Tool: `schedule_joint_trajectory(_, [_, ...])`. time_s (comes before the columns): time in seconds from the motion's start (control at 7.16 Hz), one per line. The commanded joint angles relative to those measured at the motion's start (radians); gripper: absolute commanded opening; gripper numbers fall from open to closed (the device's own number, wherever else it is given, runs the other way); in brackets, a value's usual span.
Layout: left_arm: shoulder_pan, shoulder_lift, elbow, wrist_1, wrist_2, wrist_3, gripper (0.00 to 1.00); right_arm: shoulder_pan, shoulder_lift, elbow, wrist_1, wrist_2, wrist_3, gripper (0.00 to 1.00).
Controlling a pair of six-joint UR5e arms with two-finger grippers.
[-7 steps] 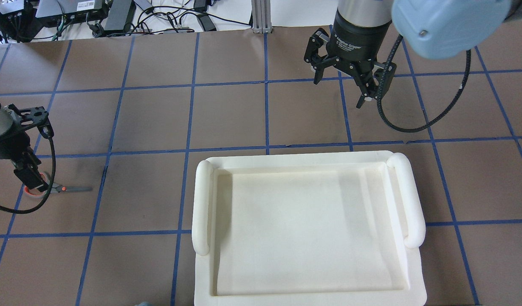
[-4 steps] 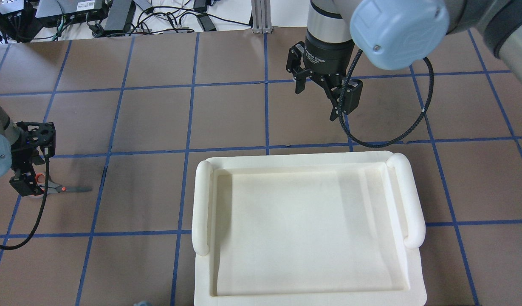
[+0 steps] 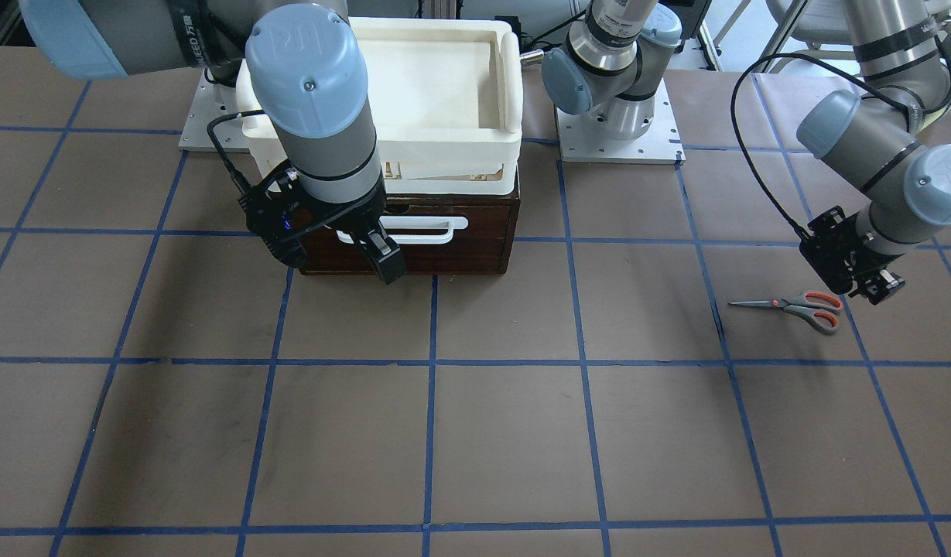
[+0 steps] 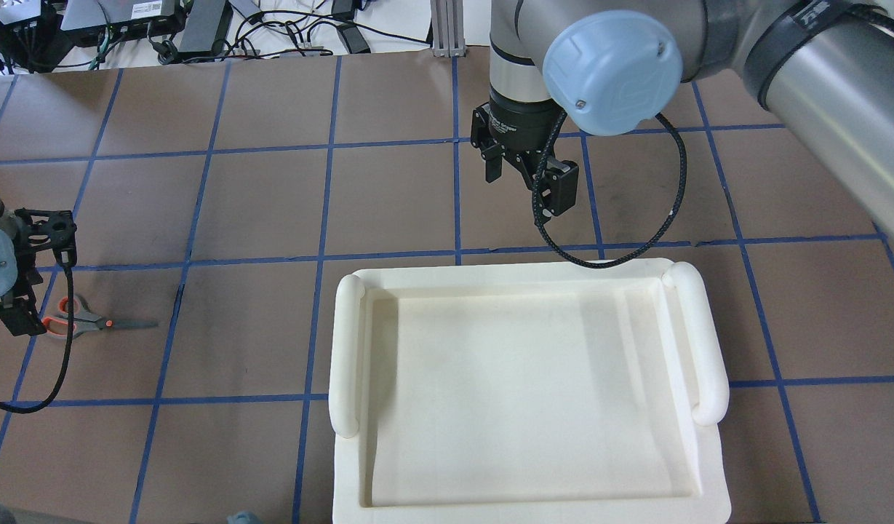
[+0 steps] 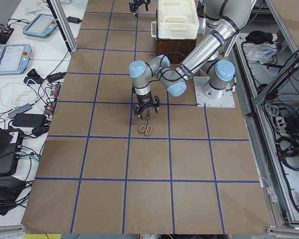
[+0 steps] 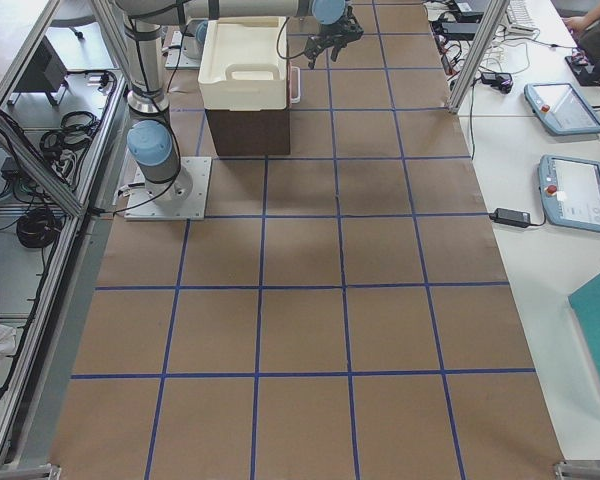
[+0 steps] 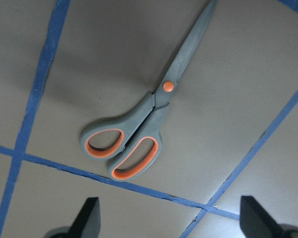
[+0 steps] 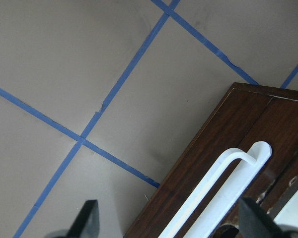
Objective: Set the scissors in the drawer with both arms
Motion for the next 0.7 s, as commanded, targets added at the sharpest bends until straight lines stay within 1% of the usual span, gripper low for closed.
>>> schedule_joint_trajectory(0.0, [0.016, -0.027, 0.01, -0.063, -0.013, -0.112, 1.0, 0.001, 0.036, 0.002, 0.007, 0.043, 0.051, 1.0])
schedule_joint_trajectory(0.14, [0.028, -0.03, -0.005, -0.079, -0.066, -0.11, 1.0, 0.001, 0.05, 0.002, 0.008, 0.047, 0.059, 1.0])
schedule_joint_trajectory(0.28, [0.059, -0.023, -0.008, -0.124, -0.118, -0.021, 1.0, 0.001, 0.067, 0.002, 0.01, 0.048, 0.059, 1.0])
schedule_joint_trajectory(0.42, [0.103, -0.022, -0.013, -0.128, -0.158, 0.19, 1.0, 0.002, 0.078, 0.003, 0.013, 0.051, 0.059, 1.0])
schedule_joint_trajectory(0.56, [0.114, -0.021, -0.017, -0.126, -0.21, 0.29, 1.0, 0.002, 0.09, 0.003, 0.028, 0.088, 0.059, 1.0])
